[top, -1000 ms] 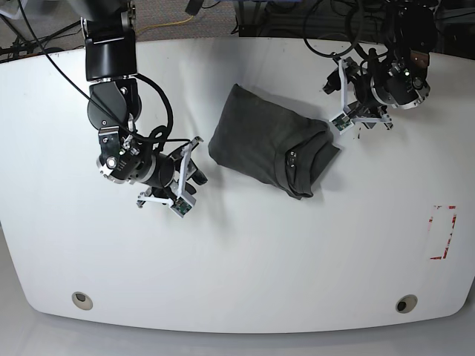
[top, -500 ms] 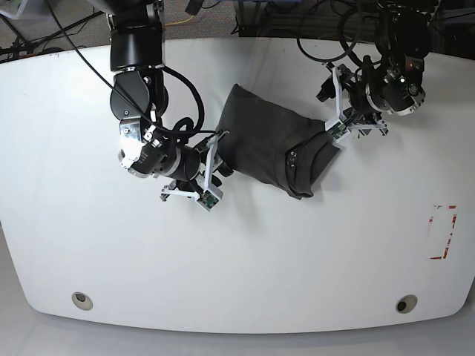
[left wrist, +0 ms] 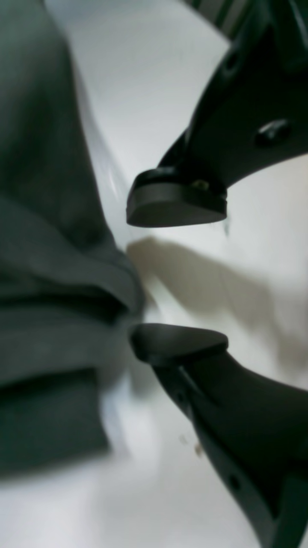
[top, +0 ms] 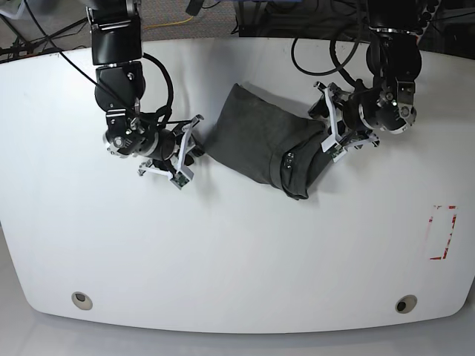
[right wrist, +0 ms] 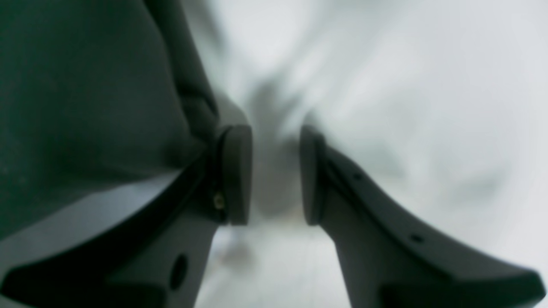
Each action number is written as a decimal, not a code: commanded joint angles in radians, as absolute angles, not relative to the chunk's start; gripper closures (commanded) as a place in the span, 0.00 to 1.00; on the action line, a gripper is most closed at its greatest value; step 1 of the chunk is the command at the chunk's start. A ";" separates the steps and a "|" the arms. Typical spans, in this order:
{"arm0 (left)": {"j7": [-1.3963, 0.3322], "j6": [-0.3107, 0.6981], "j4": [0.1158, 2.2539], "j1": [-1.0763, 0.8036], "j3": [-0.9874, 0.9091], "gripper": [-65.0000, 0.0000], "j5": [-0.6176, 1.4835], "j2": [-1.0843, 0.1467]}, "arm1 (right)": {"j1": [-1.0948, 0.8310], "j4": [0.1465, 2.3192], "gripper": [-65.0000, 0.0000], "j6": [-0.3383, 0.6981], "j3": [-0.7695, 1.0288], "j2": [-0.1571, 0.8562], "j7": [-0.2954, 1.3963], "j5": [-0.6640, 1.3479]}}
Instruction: Fold the T-shirt properly
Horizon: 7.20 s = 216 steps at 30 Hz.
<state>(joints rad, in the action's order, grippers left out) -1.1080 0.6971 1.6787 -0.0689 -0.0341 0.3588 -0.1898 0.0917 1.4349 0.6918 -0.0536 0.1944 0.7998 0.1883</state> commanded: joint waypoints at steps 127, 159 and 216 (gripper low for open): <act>-0.527 0.698 1.761 -0.194 -0.519 0.21 -0.070 -0.266 | -0.035 1.778 0.71 0.698 0.090 0.288 0.650 0.240; 0.124 0.044 1.952 -0.969 -0.067 0.21 -0.065 0.035 | -0.634 1.666 0.71 0.698 0.463 0.177 0.008 0.189; 0.122 0.008 0.145 -0.223 -0.091 0.21 -0.070 -0.059 | -0.312 0.430 0.71 0.476 0.358 0.111 -0.150 -0.199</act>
<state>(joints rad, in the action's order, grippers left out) 0.1280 0.0074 0.1738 -0.2218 -0.0917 -0.0677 -0.0608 -0.3168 0.4500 0.4706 0.3573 0.0982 -0.1410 -0.2024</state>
